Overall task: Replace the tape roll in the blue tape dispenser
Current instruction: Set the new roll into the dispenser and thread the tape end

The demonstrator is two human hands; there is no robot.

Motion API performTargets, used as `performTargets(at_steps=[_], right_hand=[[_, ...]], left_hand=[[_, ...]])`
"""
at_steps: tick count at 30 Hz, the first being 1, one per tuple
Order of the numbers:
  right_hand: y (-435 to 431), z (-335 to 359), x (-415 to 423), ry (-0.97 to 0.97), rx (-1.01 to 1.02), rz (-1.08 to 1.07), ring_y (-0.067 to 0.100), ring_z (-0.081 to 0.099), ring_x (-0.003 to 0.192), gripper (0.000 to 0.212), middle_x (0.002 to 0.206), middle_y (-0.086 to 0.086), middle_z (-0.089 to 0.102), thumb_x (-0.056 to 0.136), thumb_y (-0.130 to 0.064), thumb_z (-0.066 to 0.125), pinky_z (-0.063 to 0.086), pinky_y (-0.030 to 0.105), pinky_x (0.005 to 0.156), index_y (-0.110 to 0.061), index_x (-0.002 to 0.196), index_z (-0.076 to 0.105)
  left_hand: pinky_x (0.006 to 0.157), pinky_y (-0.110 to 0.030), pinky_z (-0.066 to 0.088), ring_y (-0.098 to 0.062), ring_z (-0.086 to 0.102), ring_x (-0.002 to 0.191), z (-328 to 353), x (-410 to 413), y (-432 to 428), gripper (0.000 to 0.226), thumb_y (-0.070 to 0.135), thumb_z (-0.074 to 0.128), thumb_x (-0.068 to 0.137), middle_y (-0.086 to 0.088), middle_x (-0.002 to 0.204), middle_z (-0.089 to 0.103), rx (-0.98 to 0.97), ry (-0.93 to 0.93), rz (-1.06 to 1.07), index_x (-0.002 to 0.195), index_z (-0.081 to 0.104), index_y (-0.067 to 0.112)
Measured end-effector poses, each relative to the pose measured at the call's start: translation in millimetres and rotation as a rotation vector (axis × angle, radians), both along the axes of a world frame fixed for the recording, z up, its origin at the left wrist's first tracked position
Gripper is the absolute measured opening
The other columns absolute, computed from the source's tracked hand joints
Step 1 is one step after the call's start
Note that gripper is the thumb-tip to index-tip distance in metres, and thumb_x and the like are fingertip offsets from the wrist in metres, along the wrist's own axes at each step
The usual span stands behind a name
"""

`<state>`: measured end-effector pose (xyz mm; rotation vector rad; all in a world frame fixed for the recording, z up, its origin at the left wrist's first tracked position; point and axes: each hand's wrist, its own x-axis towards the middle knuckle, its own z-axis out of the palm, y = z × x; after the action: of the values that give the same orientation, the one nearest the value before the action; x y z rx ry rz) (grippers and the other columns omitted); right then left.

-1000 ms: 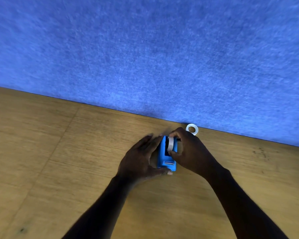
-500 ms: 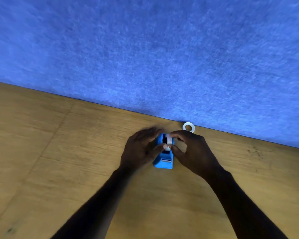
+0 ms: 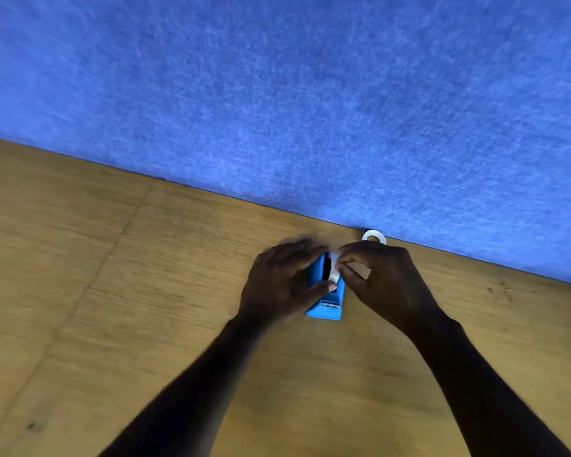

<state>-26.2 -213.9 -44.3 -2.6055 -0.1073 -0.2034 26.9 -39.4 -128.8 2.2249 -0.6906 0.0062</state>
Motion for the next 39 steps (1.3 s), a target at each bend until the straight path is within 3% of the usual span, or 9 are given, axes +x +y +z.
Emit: performTargets(at_steps=[4,12,17,21,26,32,39], right_hand=[[0,7,2,0.126,0.083,-0.043,0.003,0.064,0.096,0.033,0.108,-0.005,0.072,0.080,-0.019,0.075,0.052,0.021,0.084,-0.019,0.112,0.068],[2,9,5,0.184,0.096,-0.056,0.000,0.061,0.097,0.035,0.111,-0.005,0.071,0.081,-0.018,0.073,0.043,0.008,0.080,-0.019,0.116,0.066],[2,9,5,0.150,0.109,-0.067,0.003,0.065,0.094,0.027,0.106,-0.003,0.073,0.083,-0.016,0.072,0.054,0.021,0.083,-0.017,0.110,0.070],[1,9,6,0.139,0.126,-0.066,0.001,0.065,0.090,0.023,0.102,-0.004,0.074,0.083,-0.017,0.073,0.052,0.016,0.081,-0.017,0.106,0.071],[2,9,7,0.153,0.144,-0.071,0.004,0.066,0.091,0.024,0.100,-0.002,0.073,0.082,-0.016,0.074,0.056,0.026,0.083,-0.016,0.105,0.071],[2,8,6,0.142,0.095,-0.053,0.000,0.061,0.086,0.024,0.099,-0.002,0.073,0.081,-0.016,0.074,0.046,0.009,0.076,-0.015,0.105,0.072],[3,8,6,0.127,0.105,-0.067,0.002,0.064,0.088,0.024,0.099,-0.002,0.073,0.081,-0.015,0.073,0.052,0.018,0.079,-0.015,0.105,0.071]], left_hand=[[0.104,-0.044,0.045,-0.009,0.051,0.132,-1,0,1,0.063,0.067,0.060,0.078,0.010,0.141,0.058,-0.038,-0.006,-0.002,0.135,0.055,0.040],[0.102,-0.043,0.046,-0.006,0.054,0.127,2,2,-1,0.058,0.072,0.046,0.086,0.014,0.132,0.064,-0.025,0.010,0.008,0.130,0.060,0.036],[0.104,-0.041,0.045,-0.003,0.052,0.127,0,2,1,0.054,0.067,0.056,0.083,0.017,0.132,0.062,-0.043,0.021,0.009,0.130,0.059,0.039],[0.104,-0.041,0.045,-0.003,0.052,0.129,0,2,2,0.057,0.066,0.060,0.081,0.018,0.134,0.061,-0.010,0.010,-0.004,0.132,0.057,0.040],[0.104,-0.042,0.045,-0.003,0.053,0.128,1,3,3,0.057,0.065,0.059,0.082,0.017,0.134,0.061,0.005,0.001,-0.022,0.132,0.057,0.038],[0.100,-0.041,0.047,-0.003,0.057,0.121,9,1,-1,0.048,0.062,0.053,0.089,0.016,0.126,0.066,-0.035,0.009,-0.015,0.125,0.062,0.032],[0.101,-0.042,0.046,-0.003,0.055,0.125,5,2,1,0.053,0.064,0.057,0.085,0.016,0.131,0.063,-0.012,0.018,-0.020,0.130,0.059,0.035]])
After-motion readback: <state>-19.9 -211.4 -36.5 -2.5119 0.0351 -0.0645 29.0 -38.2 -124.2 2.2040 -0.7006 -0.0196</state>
